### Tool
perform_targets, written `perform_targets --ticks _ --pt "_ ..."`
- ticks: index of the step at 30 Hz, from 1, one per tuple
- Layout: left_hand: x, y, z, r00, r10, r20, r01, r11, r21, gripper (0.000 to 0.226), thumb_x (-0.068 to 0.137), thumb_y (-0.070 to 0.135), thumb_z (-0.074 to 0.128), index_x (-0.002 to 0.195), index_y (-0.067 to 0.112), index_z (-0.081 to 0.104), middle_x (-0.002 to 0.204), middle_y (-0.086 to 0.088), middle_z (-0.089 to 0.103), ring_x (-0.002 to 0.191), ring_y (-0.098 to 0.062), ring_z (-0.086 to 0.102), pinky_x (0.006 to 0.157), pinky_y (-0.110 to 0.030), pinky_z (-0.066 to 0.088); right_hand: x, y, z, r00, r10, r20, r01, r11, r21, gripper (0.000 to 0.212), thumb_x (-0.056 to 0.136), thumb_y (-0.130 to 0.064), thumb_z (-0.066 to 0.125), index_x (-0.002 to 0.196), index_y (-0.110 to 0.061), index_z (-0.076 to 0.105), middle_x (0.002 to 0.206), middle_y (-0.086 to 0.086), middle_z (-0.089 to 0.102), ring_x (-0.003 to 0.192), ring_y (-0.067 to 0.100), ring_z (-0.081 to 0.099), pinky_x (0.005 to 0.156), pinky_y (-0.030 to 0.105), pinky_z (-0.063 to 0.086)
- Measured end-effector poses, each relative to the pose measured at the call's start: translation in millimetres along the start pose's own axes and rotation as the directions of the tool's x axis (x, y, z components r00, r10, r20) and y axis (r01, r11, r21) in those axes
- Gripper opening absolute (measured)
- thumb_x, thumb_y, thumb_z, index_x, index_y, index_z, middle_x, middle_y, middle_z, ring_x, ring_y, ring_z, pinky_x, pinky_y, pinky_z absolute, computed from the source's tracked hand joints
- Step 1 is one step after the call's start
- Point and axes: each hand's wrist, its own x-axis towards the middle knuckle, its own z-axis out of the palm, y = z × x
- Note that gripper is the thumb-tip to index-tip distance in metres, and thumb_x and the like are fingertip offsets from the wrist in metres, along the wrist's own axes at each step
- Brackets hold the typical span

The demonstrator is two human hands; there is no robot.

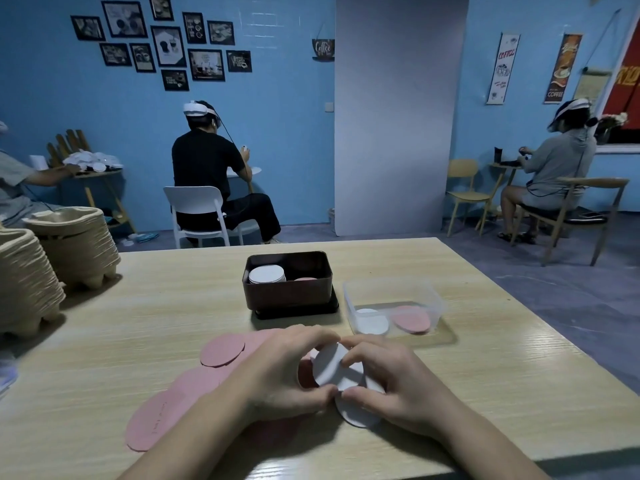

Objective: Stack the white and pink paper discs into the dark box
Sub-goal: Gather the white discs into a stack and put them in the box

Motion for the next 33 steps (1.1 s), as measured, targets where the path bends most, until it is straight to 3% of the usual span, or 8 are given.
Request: perform_targets --ticks 6,10,16,20,25,30,33 --pt "-2.5 -4.7 6.9 1.0 -0.002 -0.012 0.002 1.0 -0.014 0.056 0.081 0.043 0.08 0.13 0.025 0.06 0.117 0.015 0.068 0.107 -0.002 0.064 0.09 -0.032 0.055 3.1 -6.3 -3.9 0.999 -0.03 0.03 0.031 0.999 -0.037 0.027 0.087 -0.04 0.08 0.106 -0.029 0.067 0.132 -0.009 0.065 0.122 0.007 0.06 0.098 0.036 0.052" --pt "-7.3 -2.4 11.9 0.998 -0.052 0.02 0.051 0.999 0.018 0.075 0.082 0.059 0.074 0.144 0.029 0.047 0.135 0.013 0.057 0.118 -0.002 0.057 0.097 -0.033 0.055 -2.0 -6.6 -7.1 0.999 0.016 -0.028 -0.018 0.997 -0.071 0.036 0.084 -0.046 0.079 0.107 -0.021 0.069 0.123 -0.001 0.069 0.114 0.013 0.064 0.091 0.039 0.055" --pt "-5.6 -0.6 15.1 0.991 -0.094 0.096 0.077 0.983 0.168 0.085 0.08 0.073 0.065 0.147 0.029 0.039 0.143 0.01 0.052 0.125 -0.011 0.05 0.103 -0.037 0.046 -18.7 4.0 -20.0 0.993 0.083 -0.082 -0.089 0.993 -0.075 0.036 0.081 -0.048 0.074 0.106 -0.023 0.066 0.113 -0.006 0.069 0.114 0.012 0.063 0.086 0.041 0.055" --pt "-5.7 -1.4 15.8 0.989 -0.09 0.115 0.066 0.978 0.197 0.068 0.086 0.071 0.056 0.139 0.029 0.048 0.146 0.009 0.05 0.128 -0.013 0.047 0.107 -0.042 0.043 -21.2 3.1 -19.6 0.987 0.137 -0.082 -0.139 0.99 -0.02 0.034 0.08 -0.046 0.075 0.106 -0.026 0.065 0.11 -0.01 0.067 0.113 0.01 0.063 0.081 0.039 0.06" --pt "-7.1 2.0 16.1 0.997 0.026 0.066 -0.04 0.974 0.224 0.052 0.083 0.068 0.066 0.115 0.028 0.056 0.127 0.012 0.054 0.116 -0.013 0.05 0.102 -0.038 0.041 -20.5 2.7 -17.5 0.966 0.194 -0.171 -0.202 0.979 -0.034 0.027 0.081 -0.022 0.084 0.103 -0.021 0.067 0.111 -0.013 0.066 0.099 0.01 0.063 0.08 0.038 0.059" --pt "-3.7 -0.6 16.6 0.987 0.018 0.16 -0.057 0.97 0.238 0.077 0.074 0.089 0.059 0.128 0.034 0.058 0.137 0.016 0.049 0.129 -0.009 0.043 0.107 -0.03 0.029 -19.6 2.3 -15.9 0.967 0.209 -0.146 -0.214 0.977 -0.019 0.033 0.077 -0.042 0.075 0.104 -0.026 0.066 0.111 -0.016 0.065 0.094 0.014 0.064 0.078 0.043 0.059" --pt "-1.3 -0.5 16.6 0.986 0.031 0.164 -0.07 0.97 0.234 0.072 0.075 0.087 0.061 0.125 0.035 0.062 0.131 0.016 0.051 0.125 -0.008 0.046 0.105 -0.028 0.032 -18.9 1.1 -16.7 0.969 0.201 -0.141 -0.209 0.977 -0.04 0.036 0.076 -0.048 0.071 0.104 -0.026 0.065 0.108 -0.014 0.066 0.091 0.016 0.064 0.077 0.044 0.057"
